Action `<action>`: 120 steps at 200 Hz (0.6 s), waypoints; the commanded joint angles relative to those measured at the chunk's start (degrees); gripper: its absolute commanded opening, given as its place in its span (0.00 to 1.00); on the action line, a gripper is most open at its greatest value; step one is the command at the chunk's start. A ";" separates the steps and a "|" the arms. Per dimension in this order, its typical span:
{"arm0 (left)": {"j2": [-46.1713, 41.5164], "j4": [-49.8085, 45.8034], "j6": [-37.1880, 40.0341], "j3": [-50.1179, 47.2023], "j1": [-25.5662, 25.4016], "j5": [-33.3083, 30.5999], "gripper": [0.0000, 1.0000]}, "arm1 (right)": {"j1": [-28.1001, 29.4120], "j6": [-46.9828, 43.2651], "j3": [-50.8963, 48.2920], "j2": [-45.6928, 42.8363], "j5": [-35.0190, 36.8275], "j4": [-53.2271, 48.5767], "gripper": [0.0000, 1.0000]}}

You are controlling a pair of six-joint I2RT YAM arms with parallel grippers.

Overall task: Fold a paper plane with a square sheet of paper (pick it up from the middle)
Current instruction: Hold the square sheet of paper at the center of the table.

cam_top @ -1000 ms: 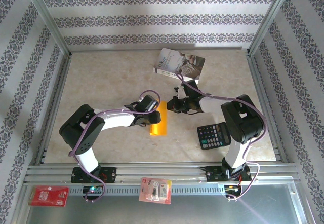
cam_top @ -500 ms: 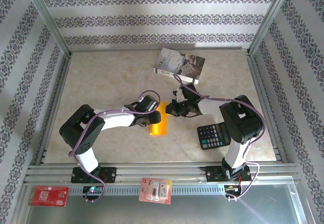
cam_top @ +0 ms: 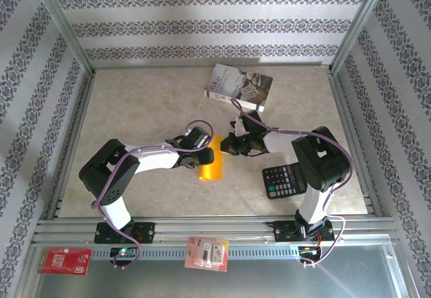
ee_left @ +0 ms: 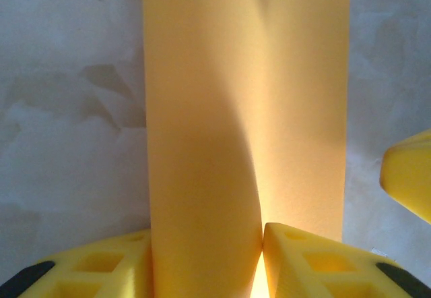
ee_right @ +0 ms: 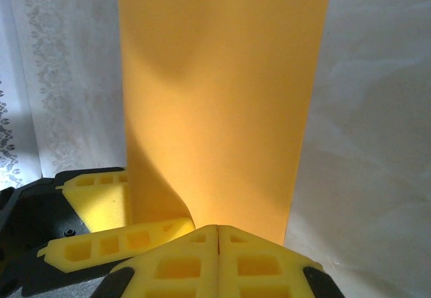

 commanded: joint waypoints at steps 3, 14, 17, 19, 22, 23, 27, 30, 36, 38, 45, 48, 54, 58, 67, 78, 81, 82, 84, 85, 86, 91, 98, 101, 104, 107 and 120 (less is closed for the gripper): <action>7.94 -1.75 -0.24 -3.79 -0.22 -3.21 0.43 | 0.39 1.43 -0.86 0.32 -0.58 0.86 0.00; 7.97 -1.70 -0.24 -3.86 -0.25 -3.20 0.43 | 0.52 2.07 -1.13 0.50 -0.58 1.35 0.00; 7.98 -1.67 -0.27 -3.83 -0.25 -3.18 0.43 | 0.59 2.28 -1.26 0.58 -0.62 1.53 0.00; 7.94 -1.66 -0.35 -3.86 -0.25 -3.24 0.43 | 0.61 2.43 -1.31 0.64 -0.69 1.67 0.00; 7.93 -1.68 -0.28 -3.81 -0.25 -3.25 0.43 | 0.68 2.61 -1.37 0.75 -0.76 1.87 0.00; 8.01 -1.64 -0.30 -3.84 -0.25 -3.25 0.43 | 0.69 2.65 -1.39 0.76 -0.78 1.97 0.00; 8.08 -1.67 -0.32 -3.87 -0.25 -3.28 0.43 | 0.82 2.91 -1.52 0.92 -0.88 2.24 0.00; 8.08 -1.64 -0.32 -3.83 -0.26 -3.34 0.43 | 0.84 3.07 -1.53 1.05 -1.01 2.43 0.00; 8.15 -1.68 -0.30 -3.79 -0.25 -3.35 0.43 | 0.96 3.20 -1.50 1.21 -1.20 2.72 0.00; 8.16 -1.64 -0.20 -3.79 -0.25 -3.35 0.43 | 0.96 3.21 -1.50 1.28 -1.23 2.74 0.00; 8.11 -1.73 -0.14 -3.70 -0.25 -3.35 0.43 | 1.09 3.38 -1.54 1.45 -1.24 2.89 0.00; 8.12 -1.77 -0.14 -3.70 -0.25 -3.35 0.43 | 1.14 3.47 -1.55 1.48 -1.24 3.00 0.00; 8.17 -1.75 -0.14 -3.70 -0.30 -3.35 0.43 | 1.19 3.51 -1.60 1.47 -1.24 3.12 0.00; 8.15 -1.77 -0.16 -3.69 -0.32 -3.35 0.43 | 1.20 3.50 -1.59 1.52 -1.24 3.13 0.00; 8.13 -1.76 -0.24 -3.78 -0.33 -3.42 0.43 | 1.32 3.64 -1.51 1.50 -1.24 3.20 0.00; 8.15 -1.69 -0.28 -3.86 -0.33 -3.50 0.43 | 1.39 3.62 -1.50 1.63 -1.24 3.17 0.00; 8.10 -1.61 -0.38 -3.85 -0.33 -3.51 0.43 | 1.37 3.61 -1.51 1.65 -1.24 3.20 0.00; 8.13 -1.60 -0.35 -3.86 -0.33 -3.52 0.43 | 1.39 3.63 -1.51 1.65 -1.24 3.21 0.00; 8.16 -1.58 -0.37 -3.91 -0.31 -3.52 0.43 | 1.40 3.65 -1.53 1.70 -1.24 3.19 0.00; 8.12 -1.59 -0.34 -3.89 -0.32 -3.52 0.43 | 1.40 3.65 -1.51 1.72 -1.24 3.16 0.00; 8.14 -1.55 -0.37 -3.93 -0.33 -3.52 0.43 | 1.40 3.65 -1.51 1.73 -1.24 3.19 0.00; 8.17 -1.51 -0.35 -3.90 -0.38 -3.49 0.43 | 1.38 3.57 -1.57 1.74 -1.24 3.13 0.00; 8.21 -1.51 -0.36 -3.92 -0.37 -3.47 0.43 | 1.36 3.56 -1.50 1.81 -1.24 3.13 0.00; 8.25 -1.51 -0.38 -3.96 -0.35 -3.46 0.43 | 1.33 3.52 -1.50 1.83 -1.24 3.13 0.00; 8.26 -1.48 -0.38 -3.96 -0.37 -3.44 0.43 | 1.39 3.47 -1.54 1.85 -1.24 3.13 0.00; 8.26 -1.50 -0.34 -3.95 -0.41 -3.44 0.43 | 1.40 3.47 -1.55 1.85 -1.23 3.06 0.00; 8.18 -1.50 -0.32 -3.96 -0.47 -3.41 0.43 | 1.27 3.39 -1.50 1.88 -1.15 3.10 0.00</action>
